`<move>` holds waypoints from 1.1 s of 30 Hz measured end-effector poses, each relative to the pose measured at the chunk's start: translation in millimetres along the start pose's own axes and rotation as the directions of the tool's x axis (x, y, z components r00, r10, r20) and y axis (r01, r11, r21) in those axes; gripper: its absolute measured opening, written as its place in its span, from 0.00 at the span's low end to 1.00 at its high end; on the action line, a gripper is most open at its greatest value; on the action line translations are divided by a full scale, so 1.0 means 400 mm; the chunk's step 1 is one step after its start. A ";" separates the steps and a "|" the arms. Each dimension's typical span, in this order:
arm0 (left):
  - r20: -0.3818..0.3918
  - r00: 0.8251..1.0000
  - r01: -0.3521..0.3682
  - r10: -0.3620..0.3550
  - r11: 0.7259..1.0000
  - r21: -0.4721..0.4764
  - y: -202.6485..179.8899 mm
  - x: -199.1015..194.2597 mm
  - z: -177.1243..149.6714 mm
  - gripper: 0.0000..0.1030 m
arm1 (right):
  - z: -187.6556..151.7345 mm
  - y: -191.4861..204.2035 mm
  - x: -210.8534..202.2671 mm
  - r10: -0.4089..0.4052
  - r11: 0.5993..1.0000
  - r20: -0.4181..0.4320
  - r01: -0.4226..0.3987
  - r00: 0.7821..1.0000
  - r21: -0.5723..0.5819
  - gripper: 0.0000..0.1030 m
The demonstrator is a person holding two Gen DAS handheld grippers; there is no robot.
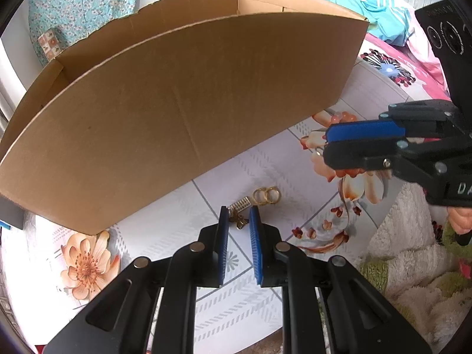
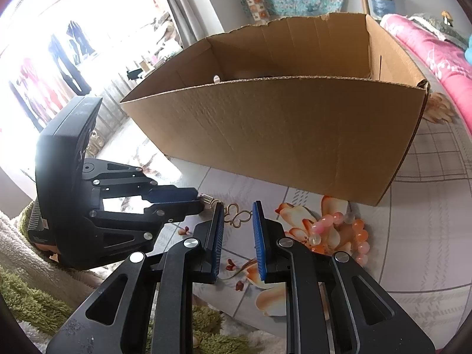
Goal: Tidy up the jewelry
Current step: 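Carry both items over the box and open both grippers above it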
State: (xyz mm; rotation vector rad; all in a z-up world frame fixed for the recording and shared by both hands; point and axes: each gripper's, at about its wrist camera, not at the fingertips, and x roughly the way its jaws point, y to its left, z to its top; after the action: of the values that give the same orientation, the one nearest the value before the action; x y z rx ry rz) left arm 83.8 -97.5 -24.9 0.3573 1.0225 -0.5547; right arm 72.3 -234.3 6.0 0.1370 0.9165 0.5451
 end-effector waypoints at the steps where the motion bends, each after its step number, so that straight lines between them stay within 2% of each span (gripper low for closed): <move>1: 0.005 1.000 -0.002 0.002 1.000 0.002 0.000 -0.005 -0.002 0.13 | 0.000 0.003 -0.002 -0.001 1.000 0.002 0.001 1.000 -0.001 0.17; 6: 0.048 0.999 0.004 -0.005 1.000 0.004 0.002 -0.042 -0.005 0.13 | -0.004 0.010 -0.012 -0.004 1.000 0.010 0.004 1.000 -0.006 0.17; 9: 0.081 0.996 0.042 -0.041 0.999 -0.007 0.009 -0.087 -0.002 0.13 | 0.005 0.024 -0.038 0.009 1.000 0.032 -0.008 0.999 -0.014 0.17; 13: 0.174 0.979 0.113 -0.110 0.994 -0.006 0.026 -0.188 0.030 0.13 | 0.039 0.051 -0.092 0.055 0.998 0.092 -0.052 0.994 -0.029 0.17; 18: 0.275 0.953 0.131 -0.129 0.991 0.011 0.064 -0.265 0.105 0.13 | 0.131 0.076 -0.158 0.085 0.994 0.180 -0.070 0.980 -0.087 0.17; 21: 0.271 0.955 0.123 -0.120 0.992 0.004 0.100 -0.240 0.163 0.13 | 0.194 0.071 -0.154 0.057 0.993 0.187 -0.037 0.981 -0.110 0.17; 23: 0.229 0.963 0.153 -0.142 0.988 -0.030 0.132 -0.191 0.207 0.13 | 0.233 0.062 -0.124 0.024 0.994 0.155 -0.007 0.988 -0.111 0.17; 28: 0.119 0.977 0.191 -0.177 0.973 -0.127 0.203 -0.075 0.272 0.13 | 0.301 0.016 -0.016 -0.016 0.997 0.019 0.017 1.000 -0.072 0.17; 31: 0.063 0.977 0.214 -0.206 0.957 -0.197 0.227 -0.022 0.290 0.14 | 0.326 -0.014 0.038 -0.017 0.999 -0.047 0.015 0.999 -0.036 0.17; 33: 0.056 0.975 0.224 -0.217 0.949 -0.222 0.239 -0.010 0.295 0.14 | 0.336 -0.031 0.049 -0.015 1.000 -0.062 0.014 0.998 -0.012 0.19</move>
State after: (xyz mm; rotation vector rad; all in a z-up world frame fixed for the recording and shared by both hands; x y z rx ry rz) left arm 221.2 -81.4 38.0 0.0306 1.0909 -0.6339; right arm 192.0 -219.8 69.8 0.1038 0.9736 0.5434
